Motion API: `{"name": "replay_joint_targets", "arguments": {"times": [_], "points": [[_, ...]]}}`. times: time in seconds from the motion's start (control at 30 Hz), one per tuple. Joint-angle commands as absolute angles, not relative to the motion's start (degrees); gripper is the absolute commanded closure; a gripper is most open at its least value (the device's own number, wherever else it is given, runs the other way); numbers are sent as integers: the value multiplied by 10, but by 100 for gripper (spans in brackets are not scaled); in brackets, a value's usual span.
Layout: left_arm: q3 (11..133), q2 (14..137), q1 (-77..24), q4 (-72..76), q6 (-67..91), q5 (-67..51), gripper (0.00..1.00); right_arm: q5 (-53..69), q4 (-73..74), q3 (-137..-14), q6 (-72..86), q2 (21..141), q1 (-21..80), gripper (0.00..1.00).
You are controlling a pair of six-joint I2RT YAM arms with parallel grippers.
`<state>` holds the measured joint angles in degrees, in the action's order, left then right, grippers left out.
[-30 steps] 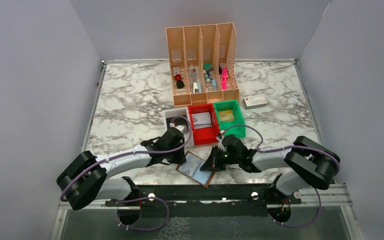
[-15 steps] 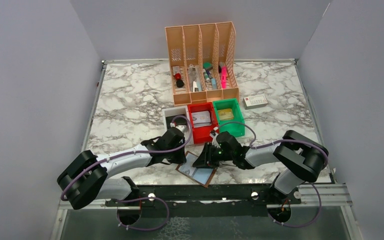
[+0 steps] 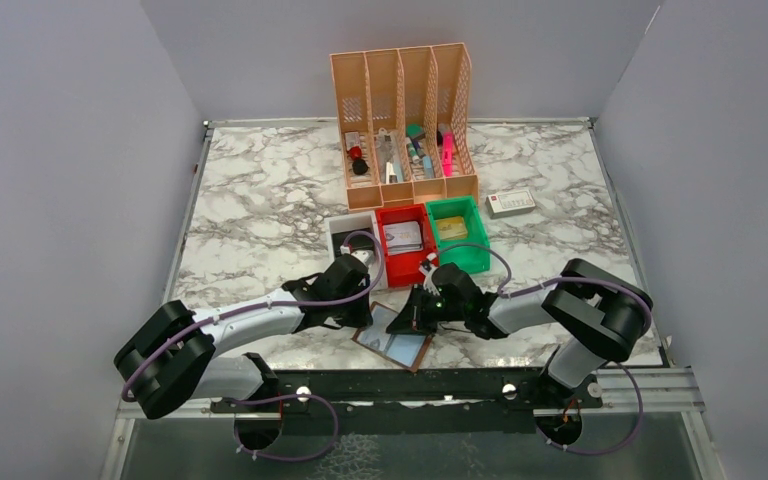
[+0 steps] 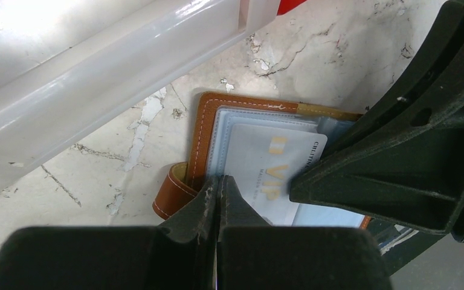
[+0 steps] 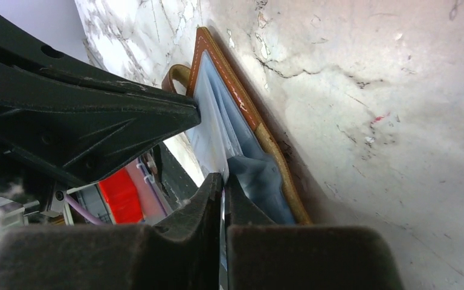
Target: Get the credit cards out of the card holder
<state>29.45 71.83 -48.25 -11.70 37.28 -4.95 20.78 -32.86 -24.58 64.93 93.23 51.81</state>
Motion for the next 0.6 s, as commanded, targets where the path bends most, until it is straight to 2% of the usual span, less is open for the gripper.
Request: {"name": "replay_joint_targets", "arguments": {"times": [0.0, 0.17, 0.57], "points": [[287, 727, -487, -137, 365, -57, 100, 167, -281, -238, 662, 929, 513, 96], [284, 729, -487, -137, 366, -55, 100, 174, -255, -210, 651, 887, 513, 99], [291, 730, -487, -137, 366, -59, 100, 178, -214, -189, 645, 842, 513, 99]]}}
